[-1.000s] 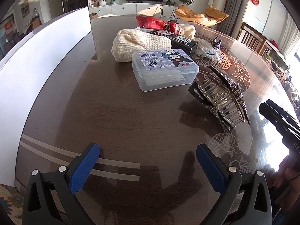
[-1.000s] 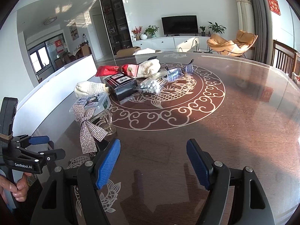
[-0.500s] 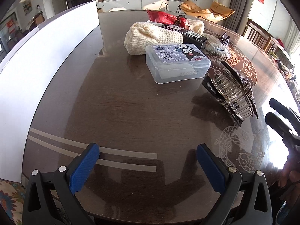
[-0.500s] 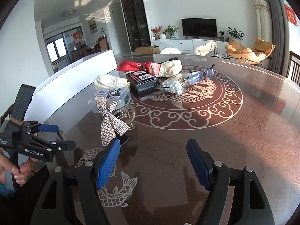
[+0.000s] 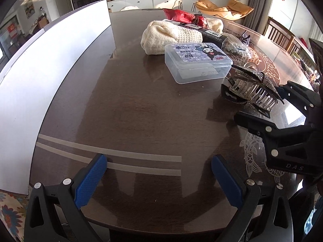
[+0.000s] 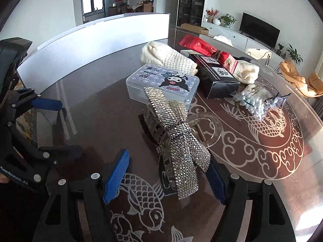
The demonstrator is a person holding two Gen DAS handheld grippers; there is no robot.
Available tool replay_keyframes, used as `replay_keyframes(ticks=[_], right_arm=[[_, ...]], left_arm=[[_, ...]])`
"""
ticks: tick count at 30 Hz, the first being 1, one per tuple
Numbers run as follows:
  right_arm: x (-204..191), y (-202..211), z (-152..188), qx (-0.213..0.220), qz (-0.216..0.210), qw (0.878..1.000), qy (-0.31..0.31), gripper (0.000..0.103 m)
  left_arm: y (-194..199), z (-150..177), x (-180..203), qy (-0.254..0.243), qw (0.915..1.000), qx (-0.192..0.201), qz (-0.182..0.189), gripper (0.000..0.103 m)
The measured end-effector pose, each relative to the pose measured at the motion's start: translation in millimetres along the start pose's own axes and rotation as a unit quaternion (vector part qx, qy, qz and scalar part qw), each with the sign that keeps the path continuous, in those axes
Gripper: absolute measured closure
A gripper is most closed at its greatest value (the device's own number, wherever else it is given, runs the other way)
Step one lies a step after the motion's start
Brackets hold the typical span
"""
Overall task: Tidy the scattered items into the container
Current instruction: 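Close the right gripper on the rhinestone bow hair clip and lift it, then grasp the clear Kuromi plastic box with the left gripper while the right holds the clip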
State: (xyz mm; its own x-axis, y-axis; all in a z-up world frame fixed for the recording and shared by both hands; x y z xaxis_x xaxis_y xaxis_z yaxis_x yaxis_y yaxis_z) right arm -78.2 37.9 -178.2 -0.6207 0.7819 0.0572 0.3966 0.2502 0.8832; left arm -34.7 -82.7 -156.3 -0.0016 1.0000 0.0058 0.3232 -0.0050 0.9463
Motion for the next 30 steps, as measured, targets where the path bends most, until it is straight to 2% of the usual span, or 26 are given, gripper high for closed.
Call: replay_keyframes(ticks=[3,8,13,20,30], right_arm=[[26.8,-13.0,-12.5,-0.017,0.000,0.998,-0.064,0.029],[95.8,-18.4,-6.2,-0.007,0.051,0.985,-0.162,0.029],[136.4,-9.7,13.8,-0.003,0.070,0.979,-0.192,0.029],[144.8,-1.9,17.6,-0.004,0.076,0.977,-0.197,0.029],[139.4,-0.8,20.2,-0.003,0.077,0.977,-0.197,0.029]], left_arm=[[-0.1,0.0,0.2,-0.005,1.0000,-0.007,0.001,0.000],[-0.7,0.2,1.2,-0.020,0.9996,-0.017,0.004,0.000],[-2.7,-5.9,3.0,-0.038,0.9989,-0.025,0.010,0.000],[-7.1,-19.7,8.8,-0.064,0.9969,-0.043,0.016,0.000],[-15.0,-43.7,24.8,-0.154,0.9859,-0.050,0.042,0.000]])
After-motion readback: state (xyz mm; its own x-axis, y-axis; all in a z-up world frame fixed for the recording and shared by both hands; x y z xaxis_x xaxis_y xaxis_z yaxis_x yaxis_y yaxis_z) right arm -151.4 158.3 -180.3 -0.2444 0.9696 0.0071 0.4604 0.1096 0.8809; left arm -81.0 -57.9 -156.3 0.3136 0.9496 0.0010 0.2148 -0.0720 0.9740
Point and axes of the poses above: each gripper's, at about its wrist camera, not at the fingertips, and y roughly against the way its jaws point, x to its right, z to its underside, the point moved 7 cm from there along -y, roughly the way its jaws point, and after that the axes turned 9 degrees about -x, right-handed, at the moved point
